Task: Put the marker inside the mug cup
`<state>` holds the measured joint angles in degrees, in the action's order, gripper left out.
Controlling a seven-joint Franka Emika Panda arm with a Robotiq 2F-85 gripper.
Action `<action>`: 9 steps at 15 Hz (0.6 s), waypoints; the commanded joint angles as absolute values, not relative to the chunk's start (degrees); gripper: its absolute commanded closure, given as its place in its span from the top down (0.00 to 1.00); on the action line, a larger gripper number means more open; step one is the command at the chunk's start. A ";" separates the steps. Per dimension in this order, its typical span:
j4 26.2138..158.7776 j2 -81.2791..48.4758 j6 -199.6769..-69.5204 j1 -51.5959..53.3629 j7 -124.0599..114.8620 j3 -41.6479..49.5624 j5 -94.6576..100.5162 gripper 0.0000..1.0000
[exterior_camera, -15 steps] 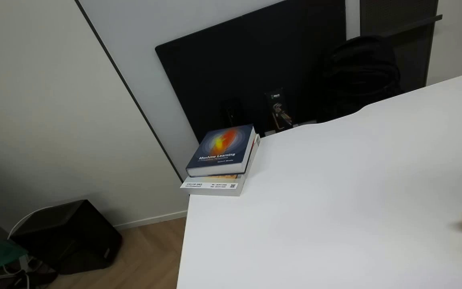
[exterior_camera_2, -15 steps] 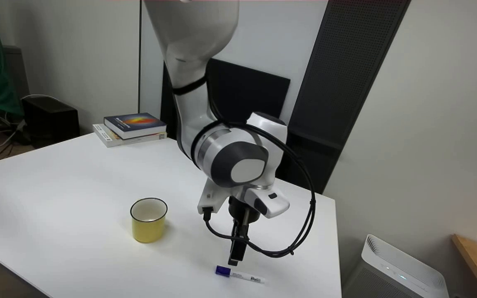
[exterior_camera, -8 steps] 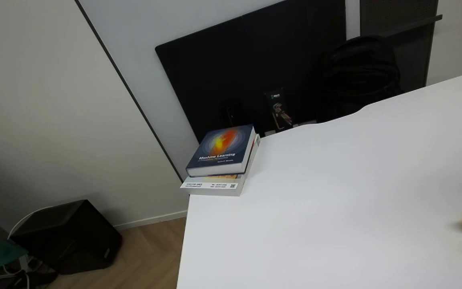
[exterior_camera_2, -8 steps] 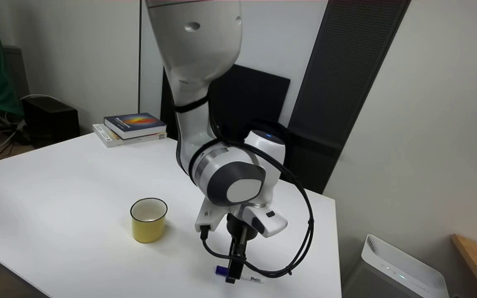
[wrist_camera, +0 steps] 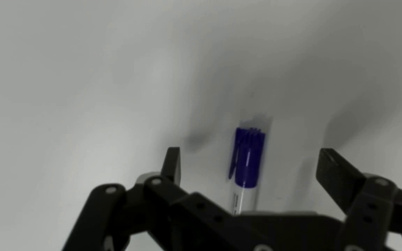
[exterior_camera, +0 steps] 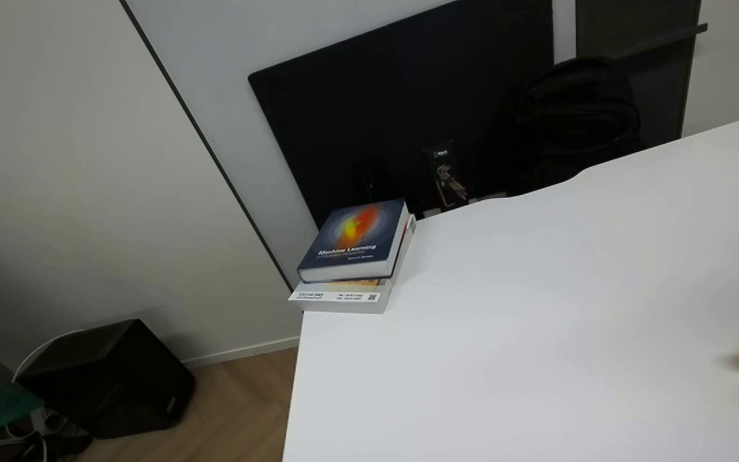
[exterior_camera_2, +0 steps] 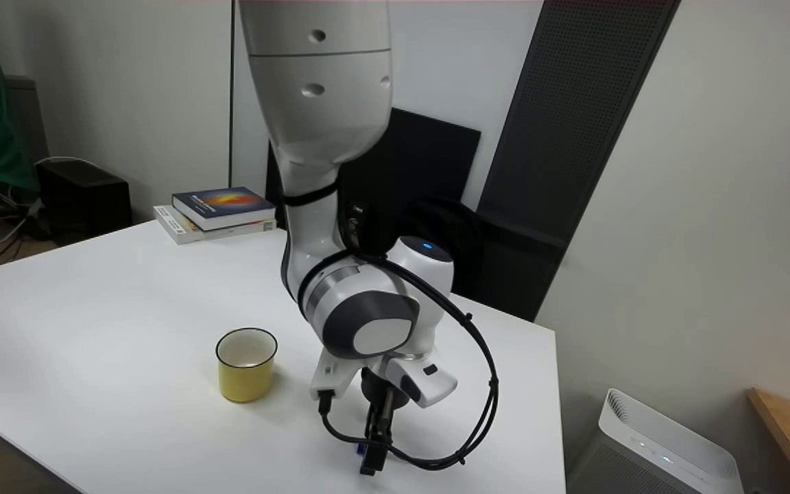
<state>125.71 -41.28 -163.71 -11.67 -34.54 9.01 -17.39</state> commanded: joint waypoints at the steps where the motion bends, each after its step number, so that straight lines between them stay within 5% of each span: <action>1: 125.18 -43.47 -167.25 -12.05 -32.07 7.73 -20.96 1.00; 5: 124.87 -44.37 -168.83 -12.11 -31.45 6.89 -22.42 1.00; 6: 124.73 -44.57 -169.03 -12.23 -31.48 6.63 -22.91 0.75; 9: 124.32 -45.08 -169.14 -12.05 -31.85 6.56 -24.07 0.60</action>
